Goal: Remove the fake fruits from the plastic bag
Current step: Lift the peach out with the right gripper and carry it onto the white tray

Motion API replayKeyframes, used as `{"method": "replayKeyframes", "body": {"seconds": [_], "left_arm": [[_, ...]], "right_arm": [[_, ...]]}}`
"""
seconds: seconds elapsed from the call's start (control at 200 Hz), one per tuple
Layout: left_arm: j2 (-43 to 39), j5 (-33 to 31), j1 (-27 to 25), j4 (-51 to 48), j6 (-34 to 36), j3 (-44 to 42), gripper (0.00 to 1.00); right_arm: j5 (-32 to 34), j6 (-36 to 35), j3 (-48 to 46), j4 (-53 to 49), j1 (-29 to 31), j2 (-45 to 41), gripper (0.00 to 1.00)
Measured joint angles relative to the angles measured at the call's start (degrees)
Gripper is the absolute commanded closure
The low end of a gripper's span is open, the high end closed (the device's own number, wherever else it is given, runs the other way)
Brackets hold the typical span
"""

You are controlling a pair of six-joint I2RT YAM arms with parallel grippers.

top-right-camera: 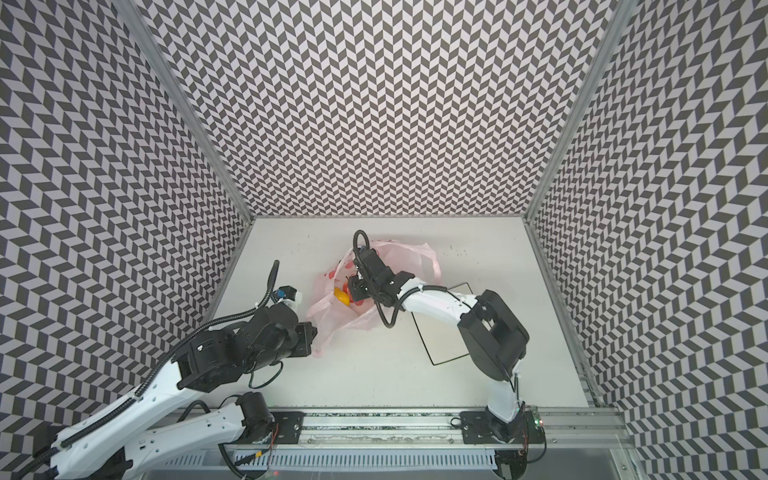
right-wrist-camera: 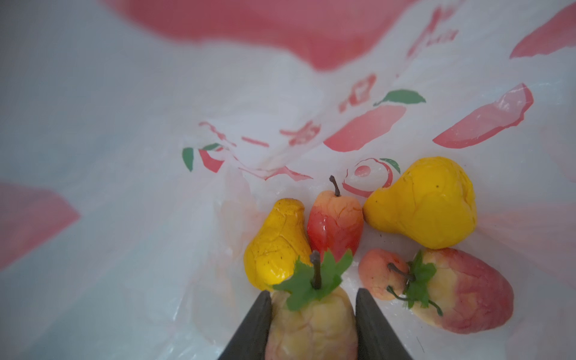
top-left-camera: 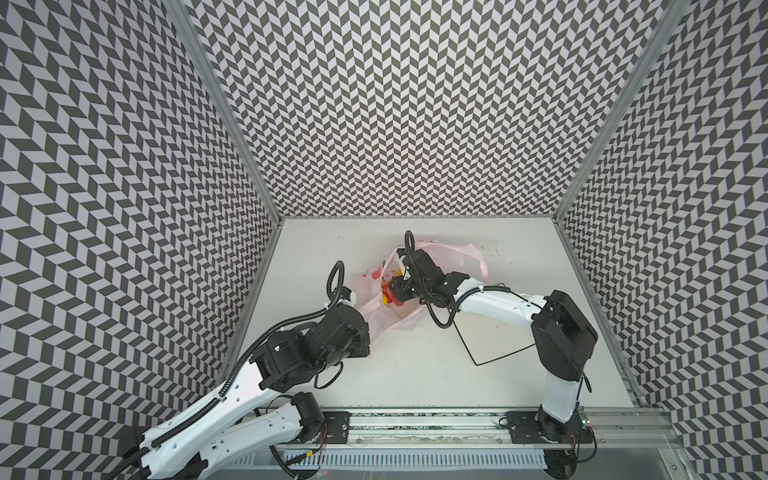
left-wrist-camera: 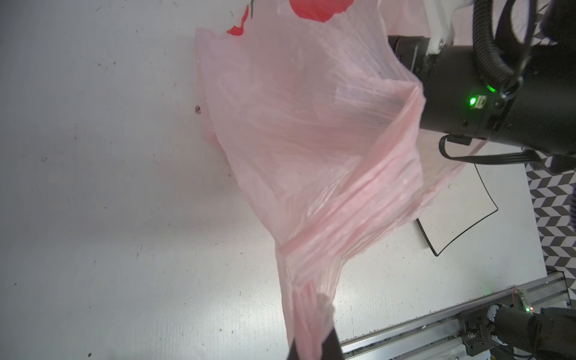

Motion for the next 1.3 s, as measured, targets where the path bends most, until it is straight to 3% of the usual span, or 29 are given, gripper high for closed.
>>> {"method": "replayKeyframes", "body": {"seconds": [0.23, 0.496, 0.691, 0.806, 0.962, 1.137, 1.217, 1.302], "left_arm": [[0.8, -0.9, 0.1, 1.5, 1.3, 0.1, 1.00], [0.4, -9.4, 1.4, 4.0, -1.5, 2.1, 1.00], [-0.9, -12.7, 3.1, 9.7, -4.6, 2.1, 1.00], [-0.6, -12.9, 3.6, 12.6, -5.5, 1.9, 1.00], [0.7, -12.6, 3.6, 15.4, -5.6, 1.1, 1.00], [0.8, -12.3, 3.6, 17.4, -5.5, 0.3, 1.00], [0.8, -12.2, 3.6, 18.2, -5.5, -0.1, 1.00], [0.8, -12.2, 3.7, 18.6, -5.5, -0.5, 1.00]], "right_arm": [[-6.4, -0.1, -6.1, 7.2, -0.3, -4.2, 0.60], [-14.6, -1.2, -7.2, 16.1, -0.3, -11.3, 0.60], [-14.7, -3.6, -7.2, 9.2, -0.3, -16.3, 0.60], [-14.2, -5.6, -9.2, 2.9, -0.3, -23.7, 0.60], [-9.1, -7.0, -11.0, -5.8, -0.3, -37.6, 0.60], [5.1, -5.0, -8.6, -16.6, -2.1, -47.4, 0.63], [12.0, -3.5, -8.2, -20.9, -7.1, -49.1, 0.64], [16.4, -2.0, -9.0, -23.4, -16.9, -49.9, 0.65]]}}
